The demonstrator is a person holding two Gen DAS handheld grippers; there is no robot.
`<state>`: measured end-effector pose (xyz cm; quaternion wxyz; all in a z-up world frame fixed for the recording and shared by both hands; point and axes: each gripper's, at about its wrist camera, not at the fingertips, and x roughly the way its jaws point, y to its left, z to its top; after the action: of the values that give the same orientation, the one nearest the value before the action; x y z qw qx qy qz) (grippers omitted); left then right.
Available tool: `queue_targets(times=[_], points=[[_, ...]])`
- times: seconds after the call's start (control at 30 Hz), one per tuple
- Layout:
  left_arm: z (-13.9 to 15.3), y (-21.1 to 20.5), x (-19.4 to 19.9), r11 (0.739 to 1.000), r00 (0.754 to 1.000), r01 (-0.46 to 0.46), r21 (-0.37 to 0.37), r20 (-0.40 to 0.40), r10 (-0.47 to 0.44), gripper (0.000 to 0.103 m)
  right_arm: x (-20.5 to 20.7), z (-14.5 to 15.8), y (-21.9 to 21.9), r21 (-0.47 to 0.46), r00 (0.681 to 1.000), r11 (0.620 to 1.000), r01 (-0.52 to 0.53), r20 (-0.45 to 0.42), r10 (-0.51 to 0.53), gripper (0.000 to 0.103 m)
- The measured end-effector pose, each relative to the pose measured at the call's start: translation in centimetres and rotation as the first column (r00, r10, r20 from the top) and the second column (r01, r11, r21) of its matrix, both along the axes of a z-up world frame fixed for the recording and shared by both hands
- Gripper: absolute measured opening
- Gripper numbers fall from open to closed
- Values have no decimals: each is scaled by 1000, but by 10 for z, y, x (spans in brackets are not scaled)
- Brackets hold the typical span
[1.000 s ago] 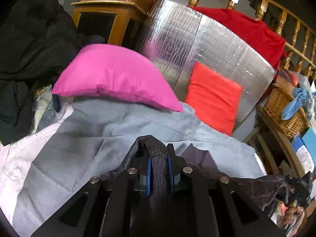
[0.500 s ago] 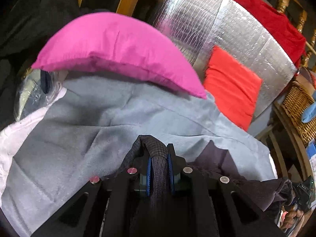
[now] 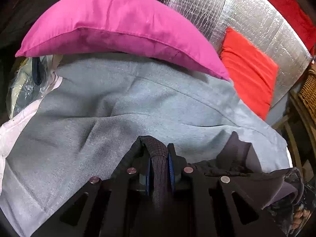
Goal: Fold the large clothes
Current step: 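Lower the held hem onto the jacket collar with both grippers, then open both grippers and release the ribbed hem on the folded jacket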
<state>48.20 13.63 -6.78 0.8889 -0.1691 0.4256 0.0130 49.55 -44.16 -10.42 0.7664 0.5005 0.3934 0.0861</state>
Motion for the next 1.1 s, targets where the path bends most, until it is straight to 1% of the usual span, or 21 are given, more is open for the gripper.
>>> queue_targets(times=[0.1,0.17,0.23,0.27,0.3,0.33,0.37,0.4,0.43,0.47,0.53,0.6,0.67,0.77,0.83,0.9,0.93,1.0,1.07,1.1], points=[[-5,1,5,1000,1000,-8,-7,-21,8,20,0,-5,-3,25,1000,1000,-2,-5,2,18],[-6,4,5,999,1000,-10,-31,-21,10,21,0,-6,-4,44,1000,999,4,-9,-4,20],[-4,5,4,998,1000,-11,-56,-18,9,27,0,-5,-3,31,1000,1000,5,-10,-4,21],[-3,6,5,998,1000,-11,-66,-19,9,33,0,-4,-2,30,1000,1000,6,-9,-6,25],[-1,8,4,997,1000,-16,-72,-18,14,47,-1,-3,-1,31,1000,999,8,-7,-8,27],[3,12,2,997,999,-38,-61,1,38,56,-1,-1,-1,32,1000,999,9,-1,-9,32],[9,15,-1,997,997,-67,-44,27,69,72,-1,1,1,33,1000,999,9,4,-9,40],[13,19,-3,995,994,-91,-36,52,93,80,-1,2,0,38,1000,999,8,10,-8,48],[17,24,-6,993,991,-111,-35,70,113,82,-1,6,0,46,1000,999,8,25,-9,66],[21,30,-8,992,989,-123,-41,79,126,82,-2,10,0,41,999,999,15,37,-16,69],[26,38,-12,993,990,-110,-44,87,113,82,-4,19,-1,23,998,1000,18,56,-20,69],[30,46,-21,996,990,-86,-14,112,87,82,-7,29,-1,-1,998,1000,8,65,-8,69],[31,53,-30,998,990,-50,45,135,44,82,-16,43,-5,-73,995,997,10,96,-3,70],[25,57,-33,993,993,0,118,118,-13,82,-28,61,-10,-198,993,980,-3,117,27,70],[19,57,-31,990,994,42,133,95,-55,83,-31,73,-8,-315,991,949,-21,120,62,70],[14,49,-24,987,992,97,128,67,-106,83,-29,78,-2,-403,987,913,-61,110,114,70],[12,42,-18,981,988,137,134,46,-145,83,-24,80,7,-457,981,883,-106,95,167,70],[9,27,-8,965,978,202,164,25,-209,83,-14,79,25,-551,964,814,-184,59,258,70],[7,12,3,947,966,255,196,-6,-258,83,-3,74,45,-650,938,714,-259,9,348,70],[5,5,7,939,959,280,201,-23,-281,83,0,69,51,-681,928,676,-281,-14,372,70]])
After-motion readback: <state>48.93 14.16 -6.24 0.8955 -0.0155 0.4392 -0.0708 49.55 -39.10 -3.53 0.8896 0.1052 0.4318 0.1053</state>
